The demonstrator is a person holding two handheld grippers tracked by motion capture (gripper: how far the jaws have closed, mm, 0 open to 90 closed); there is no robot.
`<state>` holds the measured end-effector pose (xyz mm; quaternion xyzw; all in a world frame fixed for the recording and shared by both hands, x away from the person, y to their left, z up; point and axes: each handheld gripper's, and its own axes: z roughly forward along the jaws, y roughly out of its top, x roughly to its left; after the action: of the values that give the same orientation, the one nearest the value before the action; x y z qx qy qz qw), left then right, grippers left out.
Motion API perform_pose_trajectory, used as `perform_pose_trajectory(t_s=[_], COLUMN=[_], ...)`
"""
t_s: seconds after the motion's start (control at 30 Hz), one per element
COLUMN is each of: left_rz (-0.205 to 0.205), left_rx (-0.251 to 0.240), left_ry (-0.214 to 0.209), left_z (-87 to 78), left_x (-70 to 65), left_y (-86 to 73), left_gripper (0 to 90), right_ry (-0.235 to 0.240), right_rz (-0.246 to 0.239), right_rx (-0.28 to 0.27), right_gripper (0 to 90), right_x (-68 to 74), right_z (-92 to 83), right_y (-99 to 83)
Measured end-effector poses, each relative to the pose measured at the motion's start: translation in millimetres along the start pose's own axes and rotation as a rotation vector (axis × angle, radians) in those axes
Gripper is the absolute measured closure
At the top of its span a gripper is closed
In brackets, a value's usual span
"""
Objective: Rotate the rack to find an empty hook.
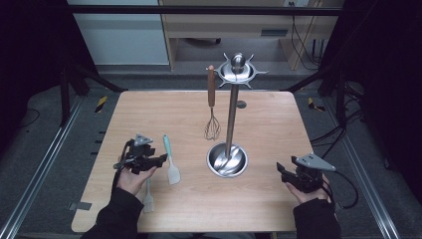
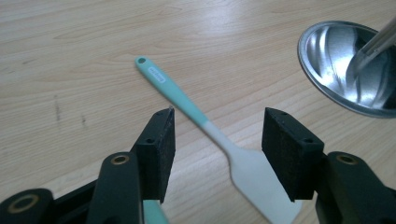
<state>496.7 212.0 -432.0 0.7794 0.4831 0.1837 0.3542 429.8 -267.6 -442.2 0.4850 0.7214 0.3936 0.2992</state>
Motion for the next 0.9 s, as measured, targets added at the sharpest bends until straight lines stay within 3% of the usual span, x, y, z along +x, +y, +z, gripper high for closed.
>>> perform_pose_trajectory(t_s=[0.2, 0.37, 0.6, 0.9], left_rz=[-0.007, -0.009, -0.002, -0.029], left_rx=[0.028, 0.086, 0.125, 0.163], left_ry=[0.044, 0.077, 0.104, 0.129], left_z=[25.5, 42.7, 55.9, 65.2], left_x=[-7.4, -10.1, -15.7, -17.2], left_y=[5.0, 2.6, -0.9, -6.7], left_gripper=[48.6, 51.6, 54.6, 60.0], right_ry=[-0.008, -0.01, -0.006, -0.003], right_rz=[0.003, 0.0, 0.0, 0.002], right_rx=[0.014, 0.021, 0.027, 0.029], right_gripper=[41.4, 41.7, 41.7, 41.6], right_x=[-0.9, -0.3, -0.7, -0.6], right_z=[2.5, 4.0, 4.7, 4.8], right_y=[-2.5, -3.0, -2.8, -2.7])
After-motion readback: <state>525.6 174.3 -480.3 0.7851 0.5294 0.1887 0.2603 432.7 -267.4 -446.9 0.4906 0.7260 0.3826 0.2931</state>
